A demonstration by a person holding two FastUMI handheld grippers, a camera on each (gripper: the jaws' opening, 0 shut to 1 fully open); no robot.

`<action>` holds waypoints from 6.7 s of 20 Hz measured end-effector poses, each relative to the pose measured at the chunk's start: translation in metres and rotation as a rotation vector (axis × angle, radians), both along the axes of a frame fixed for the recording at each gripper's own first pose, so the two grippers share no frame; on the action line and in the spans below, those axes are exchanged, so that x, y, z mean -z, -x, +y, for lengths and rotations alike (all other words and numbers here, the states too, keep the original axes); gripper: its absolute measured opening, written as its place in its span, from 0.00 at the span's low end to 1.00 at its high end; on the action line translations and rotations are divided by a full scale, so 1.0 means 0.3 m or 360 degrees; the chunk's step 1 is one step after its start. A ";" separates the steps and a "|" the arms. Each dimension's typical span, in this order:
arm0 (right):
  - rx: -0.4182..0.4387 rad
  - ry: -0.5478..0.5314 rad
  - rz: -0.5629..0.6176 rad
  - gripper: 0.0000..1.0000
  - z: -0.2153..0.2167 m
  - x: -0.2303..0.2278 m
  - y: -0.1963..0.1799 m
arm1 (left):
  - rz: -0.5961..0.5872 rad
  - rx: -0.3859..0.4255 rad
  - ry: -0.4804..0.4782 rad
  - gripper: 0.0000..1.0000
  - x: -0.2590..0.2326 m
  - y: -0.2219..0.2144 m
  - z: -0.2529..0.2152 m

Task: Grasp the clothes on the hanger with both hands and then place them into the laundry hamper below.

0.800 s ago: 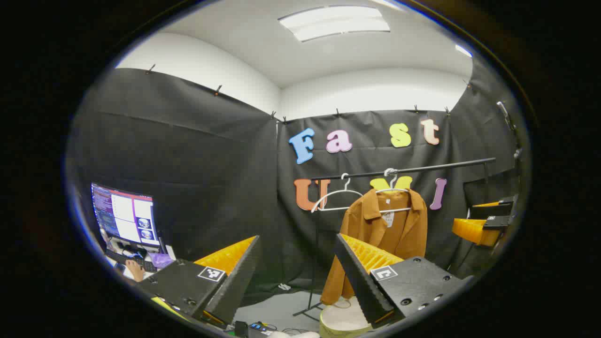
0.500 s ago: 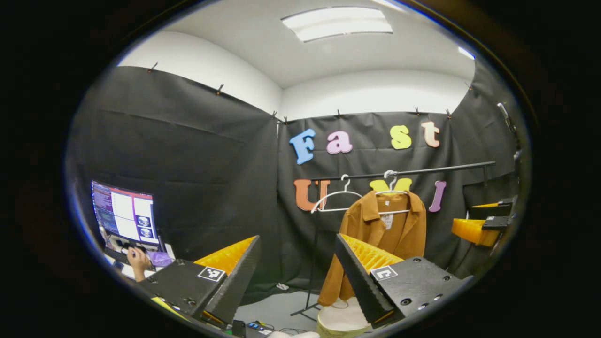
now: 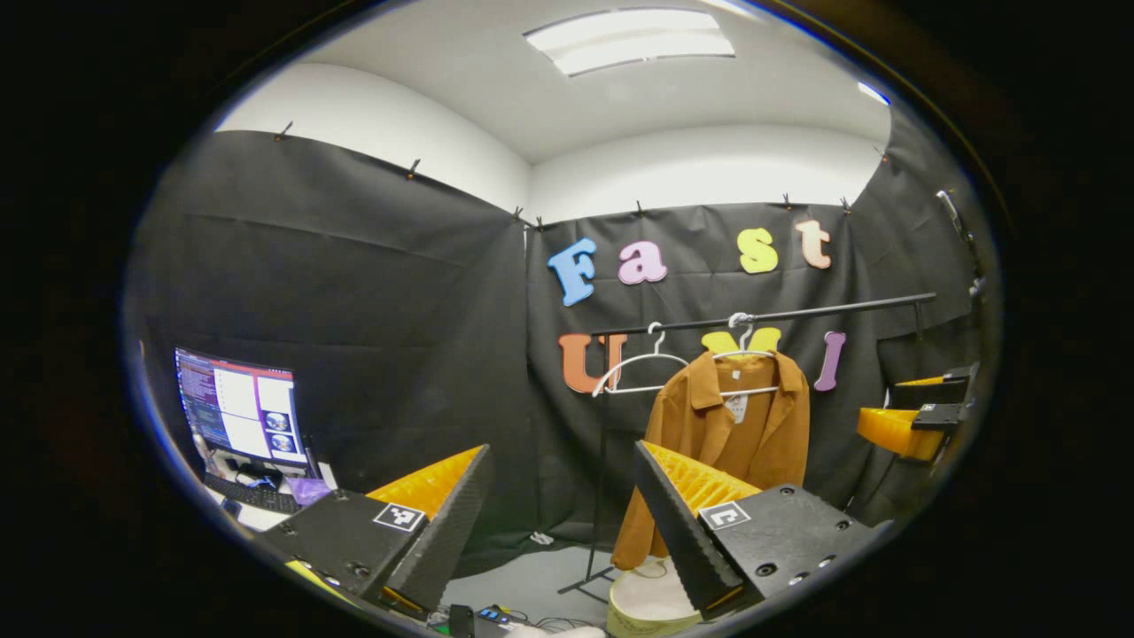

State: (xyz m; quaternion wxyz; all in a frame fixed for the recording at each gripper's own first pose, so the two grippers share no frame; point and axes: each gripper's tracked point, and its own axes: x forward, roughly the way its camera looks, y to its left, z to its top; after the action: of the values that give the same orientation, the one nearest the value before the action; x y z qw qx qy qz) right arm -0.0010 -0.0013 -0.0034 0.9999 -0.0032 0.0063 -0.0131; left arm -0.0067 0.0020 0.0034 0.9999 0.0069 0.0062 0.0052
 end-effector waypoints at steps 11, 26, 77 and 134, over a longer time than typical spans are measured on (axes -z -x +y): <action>0.0079 -0.0028 0.0033 1.00 -0.043 0.048 -0.020 | 0.0036 0.0085 -0.0021 1.00 0.039 -0.053 -0.030; 0.0067 -0.0060 0.0087 1.00 -0.323 0.186 -0.497 | 0.0079 0.0288 0.0043 1.00 0.155 -0.492 -0.502; -0.1093 -0.1177 -0.0168 0.03 -0.600 -0.004 -1.263 | 0.0224 0.0195 0.0088 0.00 0.283 -1.276 -0.685; -0.0659 -0.1342 0.0050 0.03 -0.606 0.287 -1.046 | 0.0632 0.0278 0.0303 0.00 0.566 -1.043 -0.513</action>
State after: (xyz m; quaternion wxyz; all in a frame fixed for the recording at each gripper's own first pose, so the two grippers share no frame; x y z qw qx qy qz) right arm 0.3130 -0.1831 -0.0895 0.8953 0.4019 0.0254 0.1904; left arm 0.3062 -0.1518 -0.1664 0.9719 -0.0860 0.2024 -0.0835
